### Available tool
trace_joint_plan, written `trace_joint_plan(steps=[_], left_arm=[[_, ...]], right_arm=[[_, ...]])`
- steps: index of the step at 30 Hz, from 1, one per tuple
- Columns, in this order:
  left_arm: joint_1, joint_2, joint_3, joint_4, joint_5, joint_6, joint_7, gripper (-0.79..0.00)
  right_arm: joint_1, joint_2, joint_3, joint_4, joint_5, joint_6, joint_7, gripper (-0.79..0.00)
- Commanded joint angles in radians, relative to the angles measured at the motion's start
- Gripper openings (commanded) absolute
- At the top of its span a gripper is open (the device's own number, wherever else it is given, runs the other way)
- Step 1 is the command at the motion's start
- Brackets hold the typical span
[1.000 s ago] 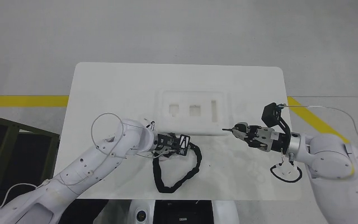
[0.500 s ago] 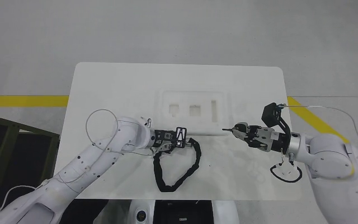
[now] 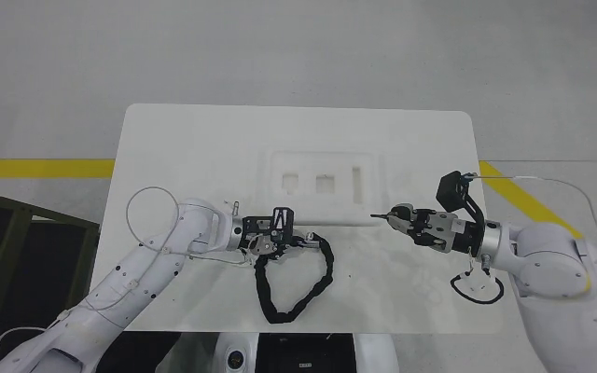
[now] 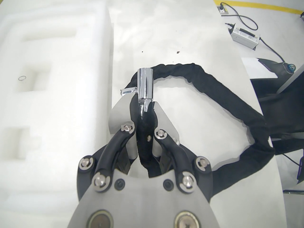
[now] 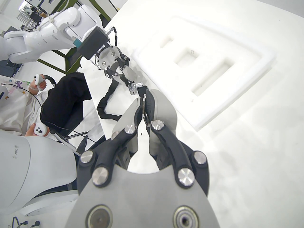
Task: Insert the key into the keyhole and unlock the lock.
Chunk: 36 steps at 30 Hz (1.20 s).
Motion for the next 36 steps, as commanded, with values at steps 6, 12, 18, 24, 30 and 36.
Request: trace_joint_plan(steps=[6, 12, 18, 24, 30, 36], left_arm=[[0.023, 0.004, -0.021, 0.042, -0.059, -0.019, 0.032, -0.785], [0.0, 0.003, 0.035, 0.045, -0.158, -0.019, 0.038, -0.785], [-0.021, 0.006, 0.06, 0.083, -0.205, -0.019, 0.146, -0.785], [-0.024, 0.015, 0.077, 0.123, -0.189, -0.019, 0.31, -0.785], [-0.035, 0.023, 0.106, 0.16, -0.154, -0.019, 0.418, -0.785], [-0.046, 0.027, 0.147, 0.167, -0.152, -0.019, 0.568, -0.785]], right_arm=[[0.0, 0.0, 0.0, 0.0, 0.0, 0.0, 0.0, -0.785], [0.0, 0.0, 0.0, 0.0, 0.0, 0.0, 0.0, -0.785], [0.0, 0.0, 0.0, 0.0, 0.0, 0.0, 0.0, -0.785], [0.0, 0.0, 0.0, 0.0, 0.0, 0.0, 0.0, -0.785], [-0.01, 0.002, -0.016, -0.015, -0.028, 0.002, -0.037, -0.785], [-0.01, 0.008, -0.024, -0.016, -0.032, -0.003, -0.046, -0.785]])
